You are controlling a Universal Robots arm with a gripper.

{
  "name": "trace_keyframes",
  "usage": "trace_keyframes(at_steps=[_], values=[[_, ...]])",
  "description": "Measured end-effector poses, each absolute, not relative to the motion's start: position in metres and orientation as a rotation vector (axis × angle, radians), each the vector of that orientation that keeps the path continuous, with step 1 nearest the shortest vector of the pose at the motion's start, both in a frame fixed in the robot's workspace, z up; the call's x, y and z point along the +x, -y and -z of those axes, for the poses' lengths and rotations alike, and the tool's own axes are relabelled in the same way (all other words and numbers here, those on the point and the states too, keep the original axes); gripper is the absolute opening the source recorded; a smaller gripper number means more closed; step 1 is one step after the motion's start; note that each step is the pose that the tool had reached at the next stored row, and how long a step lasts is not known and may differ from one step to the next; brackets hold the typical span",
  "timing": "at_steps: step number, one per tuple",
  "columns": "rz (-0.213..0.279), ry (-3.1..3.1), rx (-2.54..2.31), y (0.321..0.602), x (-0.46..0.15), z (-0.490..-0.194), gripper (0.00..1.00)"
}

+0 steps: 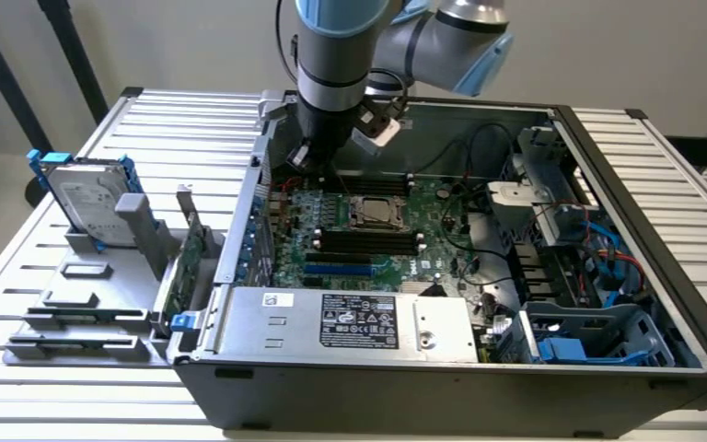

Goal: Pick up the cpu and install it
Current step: 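Install the first cpu locking lever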

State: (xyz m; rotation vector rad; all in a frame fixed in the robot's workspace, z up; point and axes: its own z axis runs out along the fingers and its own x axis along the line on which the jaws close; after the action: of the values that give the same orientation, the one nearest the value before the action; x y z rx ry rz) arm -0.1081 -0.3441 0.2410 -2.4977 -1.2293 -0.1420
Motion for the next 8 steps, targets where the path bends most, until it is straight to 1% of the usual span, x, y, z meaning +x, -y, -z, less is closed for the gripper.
trace_keyframes(at_steps=[8], values=[[0.158, 1.225, -2.498, 0.3415, -0.1040, -0.2426, 0.11]])
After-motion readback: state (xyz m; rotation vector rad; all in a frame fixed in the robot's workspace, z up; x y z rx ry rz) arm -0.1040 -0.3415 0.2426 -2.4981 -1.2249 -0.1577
